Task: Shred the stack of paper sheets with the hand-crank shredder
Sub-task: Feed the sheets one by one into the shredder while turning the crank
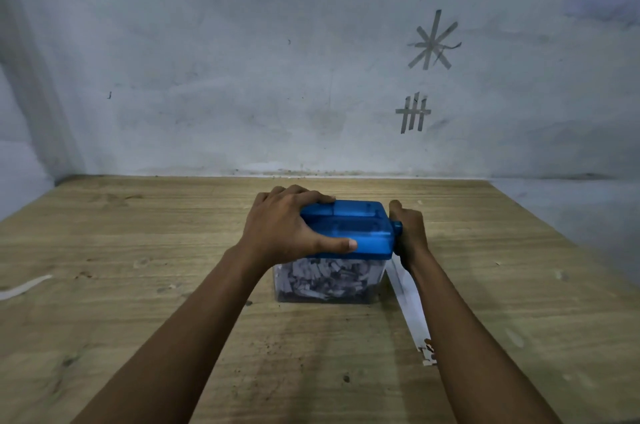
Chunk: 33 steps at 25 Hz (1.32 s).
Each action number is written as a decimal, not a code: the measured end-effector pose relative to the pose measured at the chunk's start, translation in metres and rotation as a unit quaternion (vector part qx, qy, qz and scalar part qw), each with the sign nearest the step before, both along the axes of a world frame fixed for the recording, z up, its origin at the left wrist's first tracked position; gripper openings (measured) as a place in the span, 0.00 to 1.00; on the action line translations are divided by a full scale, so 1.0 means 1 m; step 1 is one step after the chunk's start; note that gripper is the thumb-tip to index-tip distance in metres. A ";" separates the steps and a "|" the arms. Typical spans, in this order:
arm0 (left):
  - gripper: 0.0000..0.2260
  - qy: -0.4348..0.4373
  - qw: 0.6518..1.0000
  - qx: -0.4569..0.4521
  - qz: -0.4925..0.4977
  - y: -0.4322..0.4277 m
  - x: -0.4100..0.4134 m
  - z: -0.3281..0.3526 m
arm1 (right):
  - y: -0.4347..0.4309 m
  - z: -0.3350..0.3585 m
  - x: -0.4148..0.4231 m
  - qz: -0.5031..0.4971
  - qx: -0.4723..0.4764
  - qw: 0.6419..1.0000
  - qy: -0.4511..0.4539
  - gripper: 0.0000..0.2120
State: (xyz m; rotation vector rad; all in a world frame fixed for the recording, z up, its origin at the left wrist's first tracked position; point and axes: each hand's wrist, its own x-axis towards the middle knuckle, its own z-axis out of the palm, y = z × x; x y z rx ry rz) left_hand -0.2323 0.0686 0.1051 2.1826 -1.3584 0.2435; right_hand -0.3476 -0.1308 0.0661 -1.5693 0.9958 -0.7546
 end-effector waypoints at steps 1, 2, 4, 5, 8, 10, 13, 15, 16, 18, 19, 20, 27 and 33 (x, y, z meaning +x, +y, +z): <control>0.45 -0.002 1.000 -0.001 0.004 -0.001 0.001 0.001 | 0.003 -0.004 -0.005 0.009 -0.027 0.999 0.032 0.16; 0.45 -0.002 1.000 -0.002 0.011 -0.002 0.001 0.000 | 0.004 -0.013 -0.010 0.015 -0.037 0.997 0.070 0.16; 0.45 0.003 1.000 -0.004 0.017 -0.002 0.001 0.000 | 0.013 -0.025 -0.022 0.007 -0.016 0.997 0.075 0.17; 0.45 0.005 1.000 -0.005 0.017 -0.003 0.002 0.001 | 0.018 -0.026 -0.028 0.002 -0.028 0.998 0.063 0.19; 0.46 -0.004 1.000 0.001 0.021 -0.004 0.006 0.000 | 0.031 -0.019 -0.047 0.041 -0.113 0.987 0.110 0.25; 0.46 -0.021 1.000 0.010 0.019 -0.003 0.006 0.000 | 0.037 -0.019 -0.060 0.080 -0.154 0.977 0.126 0.23; 0.46 -0.091 0.995 0.035 0.011 -0.004 0.005 0.004 | 0.032 -0.027 -0.084 0.036 -0.207 0.964 0.166 0.18; 0.45 -0.132 0.990 0.056 0.003 -0.004 0.004 0.009 | 0.028 -0.030 -0.103 -0.042 -0.223 0.931 0.287 0.22; 0.45 -0.140 0.988 0.064 -0.001 -0.005 0.002 0.011 | 0.028 -0.031 -0.112 -0.055 -0.198 0.916 0.345 0.27; 0.43 -0.146 0.987 0.072 -0.016 -0.012 -0.007 0.012 | 0.033 -0.032 -0.124 -0.032 -0.154 0.897 0.412 0.36; 0.42 -0.150 0.985 0.076 -0.025 -0.017 -0.015 0.011 | 0.037 -0.034 -0.129 -0.016 -0.155 0.888 0.432 0.38; 0.42 -0.153 0.985 0.078 -0.031 -0.023 -0.023 0.008 | 0.040 -0.037 -0.131 -0.005 -0.168 0.879 0.446 0.39; 0.37 -0.217 0.976 0.034 -0.008 -0.028 -0.033 -0.014 | 0.029 -0.035 -0.137 -0.024 -0.126 0.945 0.300 0.32; 0.36 -0.224 0.974 0.035 -0.003 -0.029 -0.034 -0.014 | 0.017 -0.040 -0.149 -0.083 -0.133 0.974 0.166 0.07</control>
